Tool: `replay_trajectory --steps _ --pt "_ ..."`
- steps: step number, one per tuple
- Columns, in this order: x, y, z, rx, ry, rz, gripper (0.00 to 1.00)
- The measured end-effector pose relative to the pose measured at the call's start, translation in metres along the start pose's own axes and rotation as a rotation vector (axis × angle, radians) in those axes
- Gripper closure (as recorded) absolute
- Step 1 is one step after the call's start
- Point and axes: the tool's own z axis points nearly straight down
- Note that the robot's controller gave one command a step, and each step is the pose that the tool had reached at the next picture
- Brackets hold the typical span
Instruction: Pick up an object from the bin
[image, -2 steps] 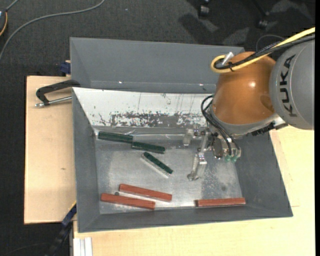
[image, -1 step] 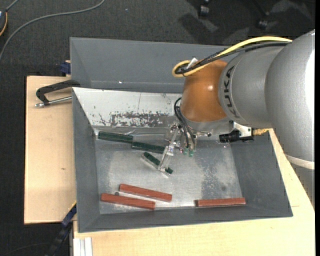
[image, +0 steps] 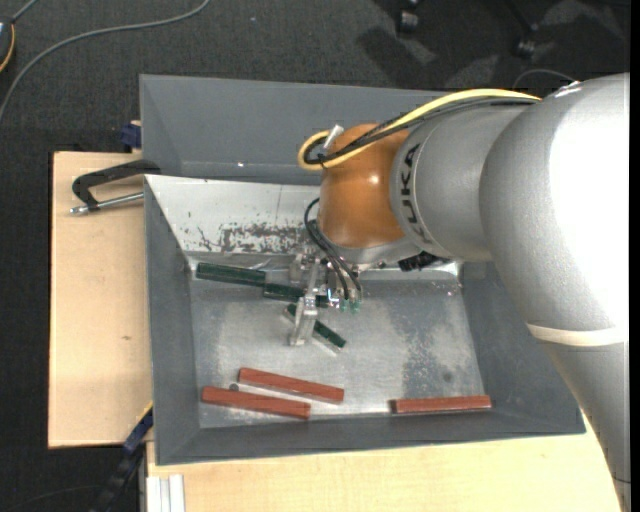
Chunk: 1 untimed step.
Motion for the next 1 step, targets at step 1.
replay_trajectory --steps 1 --pt "-0.0006 -0.001 -0.0011 0.001 -0.001 0.002 1.0"
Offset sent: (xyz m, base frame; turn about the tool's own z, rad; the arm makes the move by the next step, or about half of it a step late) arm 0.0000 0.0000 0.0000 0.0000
